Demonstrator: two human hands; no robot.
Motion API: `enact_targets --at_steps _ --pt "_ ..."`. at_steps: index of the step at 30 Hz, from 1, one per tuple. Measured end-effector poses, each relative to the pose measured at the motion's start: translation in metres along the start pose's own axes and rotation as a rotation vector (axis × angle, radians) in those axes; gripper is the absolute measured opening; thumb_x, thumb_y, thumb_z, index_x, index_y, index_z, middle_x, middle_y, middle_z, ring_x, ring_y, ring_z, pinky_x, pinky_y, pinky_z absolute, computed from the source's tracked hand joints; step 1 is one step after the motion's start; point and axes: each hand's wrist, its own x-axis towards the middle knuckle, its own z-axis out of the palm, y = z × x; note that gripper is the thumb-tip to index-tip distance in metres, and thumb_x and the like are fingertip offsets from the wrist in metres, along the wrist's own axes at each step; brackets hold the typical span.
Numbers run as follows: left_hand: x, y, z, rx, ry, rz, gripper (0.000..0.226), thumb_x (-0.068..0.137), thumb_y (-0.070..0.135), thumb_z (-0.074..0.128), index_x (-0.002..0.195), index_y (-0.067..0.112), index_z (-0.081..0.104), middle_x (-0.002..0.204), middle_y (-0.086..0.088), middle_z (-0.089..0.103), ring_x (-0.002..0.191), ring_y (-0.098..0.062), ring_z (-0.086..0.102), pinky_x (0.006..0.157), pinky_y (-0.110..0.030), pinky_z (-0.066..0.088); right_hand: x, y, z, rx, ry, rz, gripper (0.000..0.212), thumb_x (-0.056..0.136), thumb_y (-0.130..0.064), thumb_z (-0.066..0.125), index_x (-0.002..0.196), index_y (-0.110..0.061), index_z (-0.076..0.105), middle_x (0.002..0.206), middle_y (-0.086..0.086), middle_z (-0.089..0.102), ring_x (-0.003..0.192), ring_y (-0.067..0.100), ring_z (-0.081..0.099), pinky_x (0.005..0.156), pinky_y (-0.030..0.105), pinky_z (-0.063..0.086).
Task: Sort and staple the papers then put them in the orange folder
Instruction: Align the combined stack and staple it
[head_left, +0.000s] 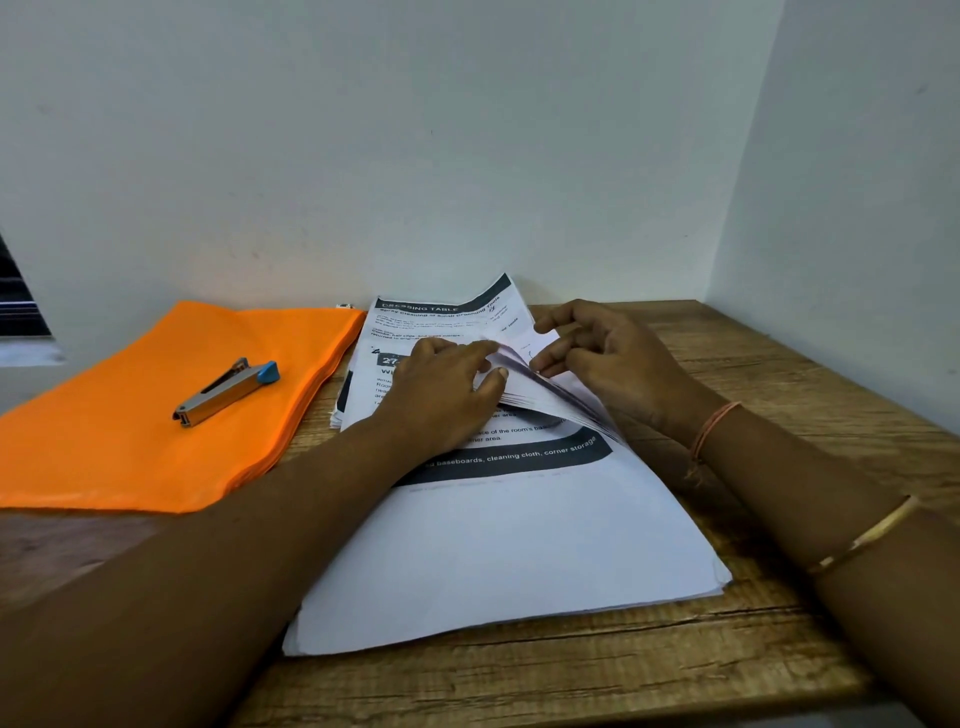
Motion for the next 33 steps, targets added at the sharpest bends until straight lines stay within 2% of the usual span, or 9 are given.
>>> enact_targets --at_steps 8,15,17,19,20,23,25,29,33 --pt "0.004 -0.003 0.005 0.118 -0.065 0.024 0.048 0.099 0.042 0.030 0.143 0.026 0.036 0.142 -0.001 0.042 0.132 -0.025 0.027 0.112 -0.043 0.021 0.001 0.001 0.000 0.010 0.004 0.001 0.034 0.084 0.013 0.041 0.100 -0.011 0.058 0.080 0.006 0.069 0.076 0.020 0.067 0.081 0.026 0.054" --pt "0.000 0.000 0.005 0.161 -0.096 0.020 0.046 0.100 0.042 0.028 0.142 0.027 0.039 0.141 -0.004 0.039 0.131 -0.026 0.026 0.109 -0.036 0.022 0.002 0.003 0.001 -0.042 0.043 -0.008 0.034 0.084 0.010 0.041 0.101 -0.012 0.059 0.088 0.006 0.068 0.084 0.024 0.067 0.084 0.034 0.053" --pt "0.000 0.000 0.004 0.156 -0.099 0.012 0.046 0.099 0.043 0.028 0.141 0.027 0.039 0.140 -0.004 0.039 0.131 -0.025 0.025 0.109 -0.037 0.021 0.003 0.006 0.000 -0.101 0.107 -0.019 0.034 0.083 0.008 0.043 0.103 -0.014 0.061 0.095 0.002 0.068 0.091 0.017 0.065 0.086 0.029 0.051" --pt "-0.001 0.000 0.004 0.161 -0.100 0.008 0.046 0.099 0.043 0.028 0.141 0.028 0.039 0.140 -0.004 0.038 0.132 -0.025 0.024 0.110 -0.037 0.021 0.006 0.009 -0.001 -0.140 0.179 -0.005 0.033 0.082 0.006 0.045 0.101 -0.015 0.061 0.097 -0.002 0.066 0.088 0.008 0.062 0.082 0.019 0.049" --pt "-0.002 0.000 0.004 0.166 -0.101 0.008 0.046 0.099 0.043 0.028 0.141 0.028 0.039 0.141 -0.004 0.037 0.132 -0.025 0.023 0.110 -0.037 0.021 0.007 0.010 -0.002 -0.141 0.196 0.012 0.033 0.081 0.006 0.045 0.100 -0.016 0.061 0.095 -0.004 0.065 0.085 0.006 0.061 0.081 0.019 0.050" --pt "-0.002 0.000 0.004 0.175 -0.099 0.012 0.045 0.099 0.043 0.028 0.140 0.029 0.040 0.146 -0.001 0.034 0.135 -0.024 0.019 0.112 -0.040 0.020 0.009 0.013 -0.005 -0.118 0.198 0.071 0.032 0.079 0.008 0.044 0.095 -0.014 0.060 0.088 -0.004 0.065 0.088 0.017 0.063 0.087 0.037 0.053" --pt "-0.001 0.001 0.003 0.180 -0.093 0.018 0.044 0.099 0.043 0.027 0.138 0.030 0.043 0.148 0.002 0.032 0.136 -0.023 0.018 0.112 -0.041 0.020 0.010 0.014 -0.006 -0.133 0.201 0.086 0.030 0.078 0.008 0.044 0.092 -0.015 0.059 0.083 -0.006 0.065 0.088 0.018 0.063 0.088 0.041 0.052" --pt "-0.001 0.000 0.001 0.211 -0.095 0.044 0.043 0.100 0.042 0.026 0.130 0.028 0.052 0.149 0.007 0.033 0.137 -0.022 0.018 0.112 -0.043 0.020 0.010 0.013 -0.004 -0.165 0.210 0.090 0.031 0.079 0.007 0.040 0.092 -0.014 0.058 0.082 -0.003 0.065 0.090 0.020 0.063 0.089 0.039 0.051" --pt "-0.002 0.001 0.000 0.212 -0.112 0.045 0.043 0.100 0.041 0.026 0.126 0.025 0.056 0.149 0.009 0.034 0.137 -0.022 0.017 0.112 -0.042 0.020 0.008 0.012 -0.006 -0.217 0.183 0.096 0.029 0.082 0.006 0.040 0.096 -0.014 0.057 0.093 0.004 0.068 0.093 0.018 0.062 0.081 0.024 0.045"
